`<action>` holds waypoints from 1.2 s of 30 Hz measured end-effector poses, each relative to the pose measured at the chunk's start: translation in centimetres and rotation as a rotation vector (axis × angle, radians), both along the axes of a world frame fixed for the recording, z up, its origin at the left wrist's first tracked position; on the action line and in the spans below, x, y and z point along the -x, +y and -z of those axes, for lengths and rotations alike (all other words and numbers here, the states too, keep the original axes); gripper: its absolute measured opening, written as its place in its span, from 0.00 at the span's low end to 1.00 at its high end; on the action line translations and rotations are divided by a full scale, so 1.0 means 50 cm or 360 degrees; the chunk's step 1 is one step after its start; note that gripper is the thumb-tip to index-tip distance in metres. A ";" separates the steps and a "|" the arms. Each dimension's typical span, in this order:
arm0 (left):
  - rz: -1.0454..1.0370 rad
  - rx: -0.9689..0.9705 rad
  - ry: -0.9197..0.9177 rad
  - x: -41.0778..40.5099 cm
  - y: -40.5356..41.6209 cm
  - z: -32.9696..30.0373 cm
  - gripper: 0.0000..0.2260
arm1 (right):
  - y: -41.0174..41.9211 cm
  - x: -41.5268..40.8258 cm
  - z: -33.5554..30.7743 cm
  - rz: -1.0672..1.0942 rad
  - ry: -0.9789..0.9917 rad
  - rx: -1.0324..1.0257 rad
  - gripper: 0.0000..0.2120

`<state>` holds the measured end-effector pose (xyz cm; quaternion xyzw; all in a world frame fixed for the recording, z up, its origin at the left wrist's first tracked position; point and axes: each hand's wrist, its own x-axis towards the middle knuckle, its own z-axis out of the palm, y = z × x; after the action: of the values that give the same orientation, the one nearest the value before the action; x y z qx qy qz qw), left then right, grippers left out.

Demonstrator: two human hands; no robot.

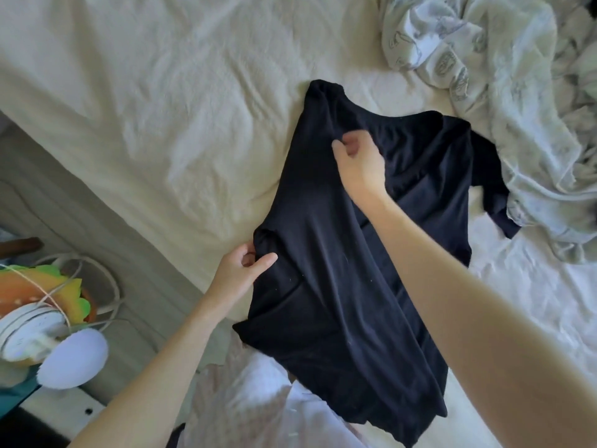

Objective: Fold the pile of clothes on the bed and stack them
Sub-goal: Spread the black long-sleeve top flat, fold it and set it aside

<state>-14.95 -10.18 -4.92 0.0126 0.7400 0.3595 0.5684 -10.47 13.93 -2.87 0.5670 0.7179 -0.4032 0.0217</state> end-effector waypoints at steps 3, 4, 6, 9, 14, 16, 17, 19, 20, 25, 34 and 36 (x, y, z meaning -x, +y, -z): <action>0.0104 0.0094 0.0015 -0.045 -0.030 0.004 0.10 | -0.090 -0.118 -0.013 -0.0141 -0.0200 -0.0208 0.16; 0.0140 0.0117 0.0032 -0.059 -0.042 0.006 0.09 | -0.123 -0.158 -0.017 -0.0169 -0.0236 -0.0238 0.16; 0.0203 0.0146 0.0061 -0.085 -0.071 0.011 0.04 | -0.185 -0.236 -0.021 -0.0204 -0.0338 -0.0287 0.18; 0.0276 0.0184 0.0166 -0.112 -0.117 0.015 0.07 | -0.243 -0.350 -0.017 -0.0078 -0.0567 -0.0254 0.20; 0.0141 0.0156 0.0530 -0.109 -0.161 0.023 0.07 | -0.277 -0.510 -0.016 0.0038 -0.0628 -0.0117 0.20; 0.0086 0.0139 0.0500 -0.130 -0.168 0.023 0.07 | -0.278 -0.577 -0.021 0.0021 -0.0634 0.0014 0.21; 0.0071 0.0140 0.0492 -0.145 -0.169 0.023 0.09 | -0.276 -0.608 -0.022 0.0013 -0.0655 0.0134 0.22; 0.0081 0.0139 0.0688 -0.177 -0.167 0.018 0.14 | -0.274 -0.660 -0.022 0.0007 -0.0626 0.0357 0.20; 0.0054 0.0118 0.0834 -0.192 -0.161 0.012 0.14 | -0.273 -0.680 -0.020 -0.0009 -0.0571 0.0398 0.16; -0.0113 -0.0047 0.0645 -0.280 -0.081 -0.040 0.07 | -0.258 -0.720 -0.026 0.0227 -0.0239 0.0263 0.09; -0.0584 -0.0030 -0.0029 -0.304 0.018 -0.060 0.09 | -0.217 -0.762 -0.004 0.0494 -0.0256 0.0258 0.10; -0.0673 -0.0048 -0.0068 -0.287 0.027 -0.061 0.10 | -0.205 -0.741 -0.006 0.0435 -0.0256 0.0135 0.12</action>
<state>-0.59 -8.84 -1.86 -0.1419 0.7085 0.4820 0.4956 26.56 3.69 -2.57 0.6885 0.6124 -0.3856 0.0478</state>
